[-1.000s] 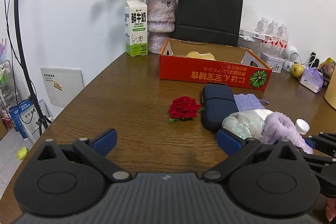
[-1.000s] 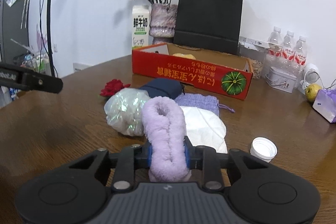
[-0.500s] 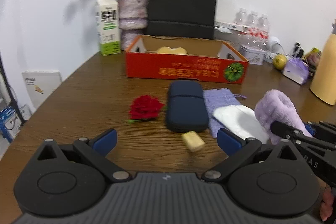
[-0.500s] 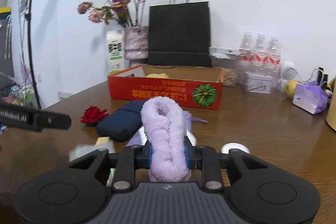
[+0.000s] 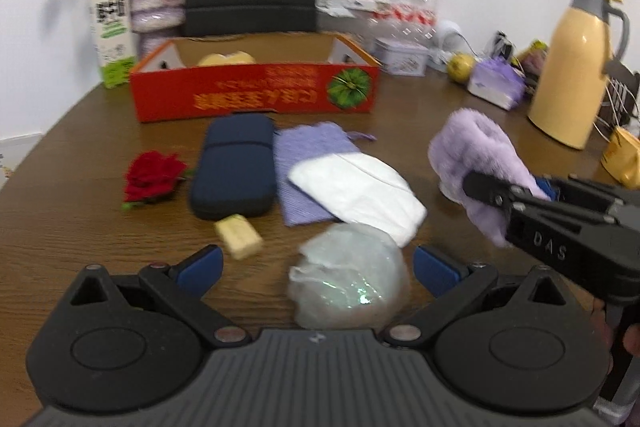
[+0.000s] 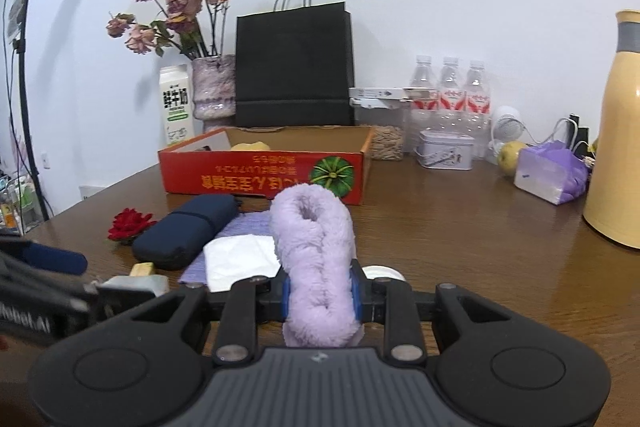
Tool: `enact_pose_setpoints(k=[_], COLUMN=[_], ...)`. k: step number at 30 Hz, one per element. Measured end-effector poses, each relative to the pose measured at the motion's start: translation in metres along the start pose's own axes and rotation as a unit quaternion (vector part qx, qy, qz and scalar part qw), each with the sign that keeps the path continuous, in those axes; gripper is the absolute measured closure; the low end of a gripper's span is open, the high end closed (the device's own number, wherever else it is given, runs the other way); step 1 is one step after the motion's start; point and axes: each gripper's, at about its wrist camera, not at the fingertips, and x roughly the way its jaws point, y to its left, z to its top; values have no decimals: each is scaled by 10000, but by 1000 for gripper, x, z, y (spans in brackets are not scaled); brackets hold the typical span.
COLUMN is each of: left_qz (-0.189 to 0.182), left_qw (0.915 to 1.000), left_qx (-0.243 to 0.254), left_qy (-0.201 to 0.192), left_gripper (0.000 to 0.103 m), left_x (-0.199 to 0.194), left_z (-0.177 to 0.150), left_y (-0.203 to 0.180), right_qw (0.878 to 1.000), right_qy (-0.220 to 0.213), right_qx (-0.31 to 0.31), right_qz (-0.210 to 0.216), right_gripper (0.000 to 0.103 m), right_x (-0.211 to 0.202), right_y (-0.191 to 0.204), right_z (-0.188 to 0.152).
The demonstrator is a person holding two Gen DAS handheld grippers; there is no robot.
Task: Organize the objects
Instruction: 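Grasp the clear plastic bag with the left gripper while the right gripper holds the headband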
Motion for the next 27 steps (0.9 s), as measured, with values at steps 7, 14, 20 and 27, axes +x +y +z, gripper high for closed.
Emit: enact_pose_setpoints(k=[7, 14, 20, 27], left_qz=[-27, 131, 83, 145], left_qw=[9997, 9998, 9999, 9997], left_qx=[156, 89, 71, 179], left_qy=[186, 130, 124, 61], left_gripper=[0, 9, 54, 59], left_x=[17, 21, 22, 19], left_z=[-4, -6, -9, -10], left_y=[-17, -17, -19, -22], right_qw=[10000, 9999, 9998, 9998], right_qy=[18, 31, 31, 29], right_qx=[92, 117, 157, 155], right_qz=[-2, 70, 133, 154], right_gripper=[78, 78, 78, 78], right_x=[-4, -4, -4, -4], right_y=[-13, -15, -16, -16], right_z=[-3, -3, -3, -3])
